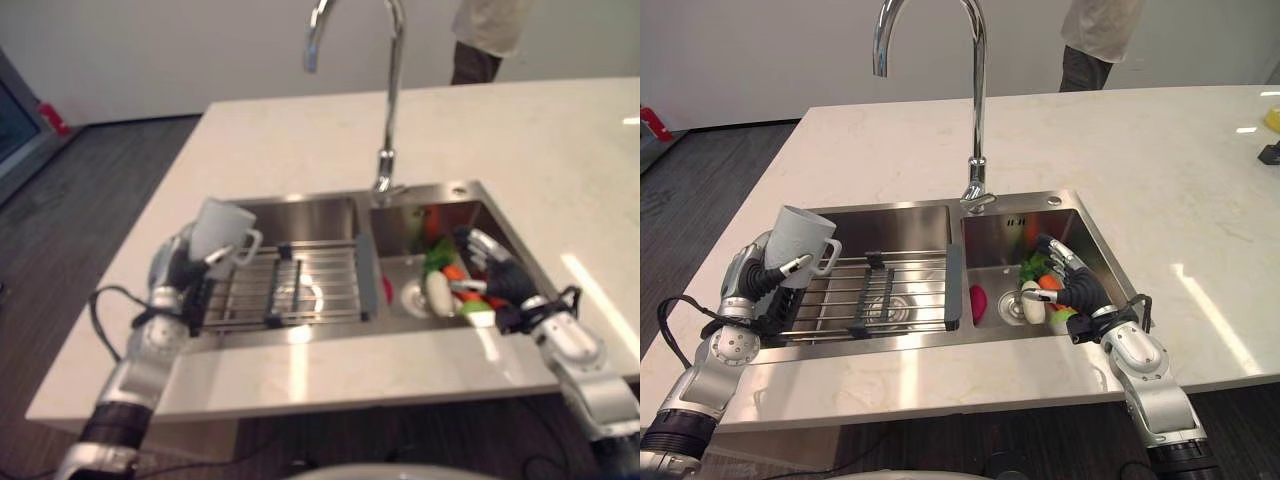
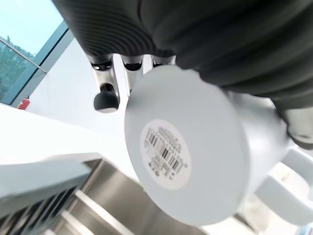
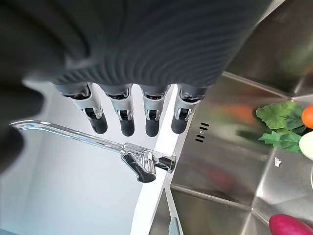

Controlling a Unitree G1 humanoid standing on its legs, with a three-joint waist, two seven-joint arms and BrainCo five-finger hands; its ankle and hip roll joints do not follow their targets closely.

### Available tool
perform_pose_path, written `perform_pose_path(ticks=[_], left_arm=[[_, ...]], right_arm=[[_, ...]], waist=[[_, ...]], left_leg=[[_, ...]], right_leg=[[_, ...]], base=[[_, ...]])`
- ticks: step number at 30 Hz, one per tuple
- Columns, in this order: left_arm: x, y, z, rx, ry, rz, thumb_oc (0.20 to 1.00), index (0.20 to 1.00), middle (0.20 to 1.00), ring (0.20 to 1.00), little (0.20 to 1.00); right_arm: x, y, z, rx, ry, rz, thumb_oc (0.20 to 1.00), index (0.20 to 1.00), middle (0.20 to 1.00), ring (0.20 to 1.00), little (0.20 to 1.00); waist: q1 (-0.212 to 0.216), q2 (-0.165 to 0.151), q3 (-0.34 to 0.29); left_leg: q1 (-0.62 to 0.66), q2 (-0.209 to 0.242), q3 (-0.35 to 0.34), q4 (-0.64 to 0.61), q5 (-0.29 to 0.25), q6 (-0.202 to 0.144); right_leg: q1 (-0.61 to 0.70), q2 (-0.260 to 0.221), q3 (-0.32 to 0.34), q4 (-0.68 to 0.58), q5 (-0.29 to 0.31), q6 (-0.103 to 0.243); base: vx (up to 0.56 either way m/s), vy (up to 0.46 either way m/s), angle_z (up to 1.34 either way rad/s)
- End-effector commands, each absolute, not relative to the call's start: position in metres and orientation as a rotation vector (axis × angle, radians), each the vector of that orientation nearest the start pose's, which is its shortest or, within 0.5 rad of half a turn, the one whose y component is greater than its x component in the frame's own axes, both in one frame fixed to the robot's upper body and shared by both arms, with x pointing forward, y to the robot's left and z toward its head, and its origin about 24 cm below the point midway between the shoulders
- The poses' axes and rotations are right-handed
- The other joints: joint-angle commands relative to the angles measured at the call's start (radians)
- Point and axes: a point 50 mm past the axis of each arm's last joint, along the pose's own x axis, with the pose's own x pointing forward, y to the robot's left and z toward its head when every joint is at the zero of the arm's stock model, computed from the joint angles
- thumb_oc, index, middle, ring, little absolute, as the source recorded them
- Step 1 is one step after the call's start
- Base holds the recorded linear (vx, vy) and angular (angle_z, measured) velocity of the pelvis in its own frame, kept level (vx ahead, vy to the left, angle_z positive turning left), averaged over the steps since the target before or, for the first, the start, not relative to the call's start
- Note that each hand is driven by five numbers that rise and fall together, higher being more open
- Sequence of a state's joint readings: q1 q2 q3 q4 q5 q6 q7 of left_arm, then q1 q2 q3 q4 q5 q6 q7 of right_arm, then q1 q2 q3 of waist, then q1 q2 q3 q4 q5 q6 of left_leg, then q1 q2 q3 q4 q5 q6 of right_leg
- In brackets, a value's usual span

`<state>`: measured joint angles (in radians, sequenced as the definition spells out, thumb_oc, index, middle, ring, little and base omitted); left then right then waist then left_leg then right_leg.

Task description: Place the dishes in the dishwasher.

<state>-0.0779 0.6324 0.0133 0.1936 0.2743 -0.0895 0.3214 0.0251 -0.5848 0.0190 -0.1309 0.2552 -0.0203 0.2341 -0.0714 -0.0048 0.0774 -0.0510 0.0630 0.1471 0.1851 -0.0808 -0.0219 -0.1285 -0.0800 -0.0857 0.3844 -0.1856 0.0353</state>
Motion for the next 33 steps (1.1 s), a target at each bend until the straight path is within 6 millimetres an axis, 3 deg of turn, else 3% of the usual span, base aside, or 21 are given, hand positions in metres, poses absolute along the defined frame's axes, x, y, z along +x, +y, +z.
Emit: perform_pose_path(ticks=[1, 10, 15, 18, 21, 22, 24, 25, 27, 29, 33], left_arm=[[0.263, 0.294, 0.126, 0.797, -0.304, 0.384, 0.2, 0.2, 0.2, 0.2, 0.2], [0.241, 0.28, 0.155, 0.55, -0.508, 0.372, 0.2, 0.2, 0.2, 0.2, 0.2], [0.223, 0.28, 0.152, 0.449, -0.519, 0.396, 0.2, 0.2, 0.2, 0.2, 0.2], [0.209, 0.283, 0.145, 0.421, -0.504, 0.433, 0.2, 0.2, 0.2, 0.2, 0.2], [0.202, 0.285, 0.145, 0.391, -0.505, 0.451, 0.2, 0.2, 0.2, 0.2, 0.2], [0.202, 0.285, 0.146, 0.376, -0.51, 0.442, 0.2, 0.2, 0.2, 0.2, 0.2], [0.21, 0.28, 0.151, 0.332, -0.548, 0.372, 0.2, 0.2, 0.2, 0.2, 0.2], [0.215, 0.278, 0.156, 0.318, -0.572, 0.347, 0.2, 0.2, 0.2, 0.2, 0.2], [0.216, 0.274, 0.157, 0.299, -0.601, 0.334, 0.2, 0.2, 0.2, 0.2, 0.2], [0.218, 0.269, 0.157, 0.268, -0.62, 0.308, 0.2, 0.2, 0.2, 0.2, 0.2], [0.221, 0.262, 0.156, 0.252, -0.635, 0.275, 0.2, 0.2, 0.2, 0.2, 0.2]], right_arm=[[0.247, -0.218, 0.12, -0.338, -0.211, 0.295, 1.0, 1.0, 1.0, 1.0, 1.0], [0.244, -0.206, 0.125, -0.285, -0.275, 0.28, 1.0, 1.0, 1.0, 1.0, 1.0], [0.241, -0.203, 0.131, -0.25, -0.332, 0.269, 1.0, 1.0, 1.0, 1.0, 1.0], [0.24, -0.202, 0.142, -0.229, -0.397, 0.263, 1.0, 1.0, 1.0, 1.0, 1.0], [0.241, -0.2, 0.147, -0.237, -0.433, 0.255, 1.0, 1.0, 1.0, 1.0, 1.0], [0.242, -0.2, 0.148, -0.243, -0.438, 0.239, 1.0, 1.0, 1.0, 1.0, 1.0], [0.243, -0.208, 0.15, -0.27, -0.45, 0.167, 1.0, 1.0, 1.0, 1.0, 1.0], [0.242, -0.215, 0.152, -0.287, -0.464, 0.152, 1.0, 1.0, 1.0, 1.0, 1.0], [0.24, -0.227, 0.155, -0.302, -0.477, 0.149, 1.0, 1.0, 1.0, 1.0, 1.0], [0.24, -0.232, 0.157, -0.31, -0.486, 0.13, 1.0, 1.0, 1.0, 1.0, 1.0], [0.239, -0.234, 0.161, -0.286, -0.495, 0.127, 1.0, 1.0, 1.0, 1.0, 1.0]], waist=[[0.005, -0.015, -0.044], [0.057, -0.015, -0.05], [0.105, -0.016, -0.043], [0.156, -0.014, -0.013], [0.177, -0.002, 0.011], [0.176, 0.002, 0.015], [0.138, 0.001, 0.033], [0.114, -0.017, 0.037], [0.09, -0.046, 0.039], [0.071, -0.045, 0.036], [0.042, -0.009, 0.014]], left_leg=[[-0.013, -0.011, -0.015, 0.115, -0.139, 0.025], [-0.038, -0.001, -0.066, 0.115, -0.115, 0.007], [-0.055, 0.016, -0.103, 0.115, -0.085, -0.015], [-0.084, 0.013, -0.165, 0.115, -0.035, -0.04], [-0.135, 0.03, -0.179, 0.115, 0.002, -0.056], [-0.151, 0.044, -0.158, 0.115, 0.015, -0.062], [-0.145, 0.118, 0.039, 0.115, 0.055, -0.079], [-0.097, 0.123, 0.126, 0.115, 0.064, -0.065], [0.009, 0.086, 0.183, 0.115, 0.077, -0.068], [0.083, 0.09, 0.227, 0.115, 0.076, -0.071], [0.11, 0.13, 0.226, 0.115, -0.06, -0.06]], right_leg=[[0.03, -0.018, 0.009, -0.084, 0.055, 0.058], [0.041, -0.02, -0.043, -0.084, 0.03, 0.036], [0.046, -0.006, -0.076, -0.084, 0.013, 0.01], [0.049, 0.004, -0.091, -0.084, 0.012, -0.01], [0.049, 0.003, -0.109, -0.084, 0.014, -0.013], [0.05, -0.001, -0.122, -0.084, 0.014, -0.011], [0.068, -0.043, -0.21, -0.084, 0.013, 0.004], [0.067, -0.075, -0.247, -0.084, 0.021, 0.003], [0.072, -0.112, -0.259, -0.084, 0.02, 0.01], [0.07, -0.133, -0.296, -0.084, 0.032, 0.015], [0.061, -0.147, -0.335, -0.084, 0.06, 0.044]], base=[[0.0, -0.045, 0.2], [0.0, -0.112, 0.23], [0.0, -0.22, 0.38], [0.0, -0.205, 0.51], [-0.07, -0.088, 0.49], [-0.15, -0.046, 0.53], [-0.21, -0.017, 1.53], [-0.16, 0.03, 2.85], [-0.1, 0.099, 2.2], [-0.13, 0.208, 0.74], [-0.12, 0.374, 1.0]])
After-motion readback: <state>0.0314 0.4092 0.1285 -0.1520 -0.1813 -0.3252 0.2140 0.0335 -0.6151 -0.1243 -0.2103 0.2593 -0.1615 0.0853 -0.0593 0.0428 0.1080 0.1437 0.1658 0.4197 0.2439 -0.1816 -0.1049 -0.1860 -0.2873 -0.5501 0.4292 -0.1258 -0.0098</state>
